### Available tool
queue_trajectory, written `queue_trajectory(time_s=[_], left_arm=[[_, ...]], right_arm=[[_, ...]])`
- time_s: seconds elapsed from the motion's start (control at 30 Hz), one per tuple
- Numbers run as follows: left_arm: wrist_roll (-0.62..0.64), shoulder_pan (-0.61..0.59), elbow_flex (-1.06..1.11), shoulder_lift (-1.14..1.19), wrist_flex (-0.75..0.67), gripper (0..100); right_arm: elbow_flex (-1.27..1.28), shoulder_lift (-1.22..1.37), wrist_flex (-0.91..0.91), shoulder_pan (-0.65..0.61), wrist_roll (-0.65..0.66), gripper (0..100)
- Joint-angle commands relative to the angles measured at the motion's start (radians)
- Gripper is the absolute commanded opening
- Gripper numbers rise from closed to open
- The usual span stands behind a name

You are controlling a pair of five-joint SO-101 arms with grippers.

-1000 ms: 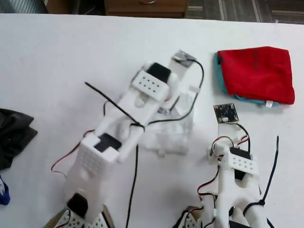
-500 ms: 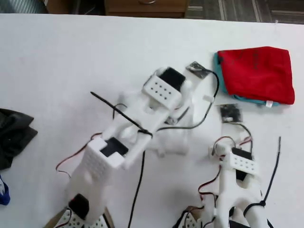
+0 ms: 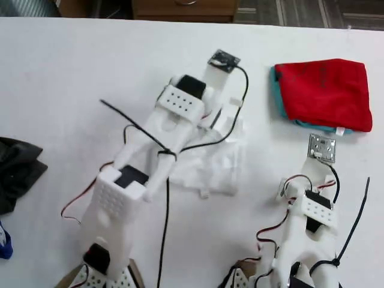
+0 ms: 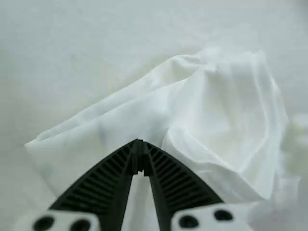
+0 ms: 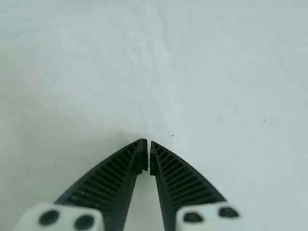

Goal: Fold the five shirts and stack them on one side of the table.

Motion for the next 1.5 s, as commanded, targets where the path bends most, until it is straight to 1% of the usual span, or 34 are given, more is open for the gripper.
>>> queue_trajectory(time_s=[0.0, 0.07, 0.2, 0.33, 0.47, 0.67, 0.83, 1.0, 1.1, 1.17, 1.3, 1.47], left_arm=[[0.0, -0.002, 0.041, -0.009, -0.035, 3], [0.0, 0.008, 0.061, -0.009, -0.021, 3], [0.0, 0.037, 0.068, -0.018, 0.057, 3], [0.002, 0.089, 0.071, -0.012, 0.143, 3], [0.002, 0.146, 0.062, -0.021, 0.186, 3], [0.002, 0.212, -0.007, -0.021, 0.285, 3], [0.002, 0.209, -0.117, -0.021, 0.39, 3], [-0.002, 0.172, -0.222, -0.009, 0.379, 3], [0.0, 0.135, -0.191, 0.021, 0.282, 3], [0.002, 0.123, -0.157, 0.057, 0.244, 3], [0.002, 0.138, -0.12, 0.112, 0.25, 3], [0.002, 0.186, -0.13, 0.112, 0.316, 3]], right_arm=[[-0.018, -0.027, -0.016, -0.01, 0.008, 2.2], [-0.018, -0.027, -0.016, -0.01, 0.008, 2.2], [-0.018, -0.027, -0.016, -0.012, 0.008, 2.3], [-0.018, -0.027, -0.016, -0.013, 0.008, 2.3], [-0.018, -0.027, -0.018, -0.013, 0.008, 2.3], [-0.018, -0.027, -0.018, -0.01, 0.008, 2.3], [-0.018, -0.027, -0.018, -0.01, 0.008, 2.3], [-0.018, -0.027, -0.018, -0.01, 0.008, 2.3], [-0.018, -0.027, -0.018, -0.012, 0.008, 2.3], [-0.018, -0.027, -0.018, -0.012, 0.008, 2.3], [-0.018, -0.027, -0.018, -0.013, 0.008, 2.3], [-0.018, -0.027, -0.018, -0.015, 0.008, 2.3]])
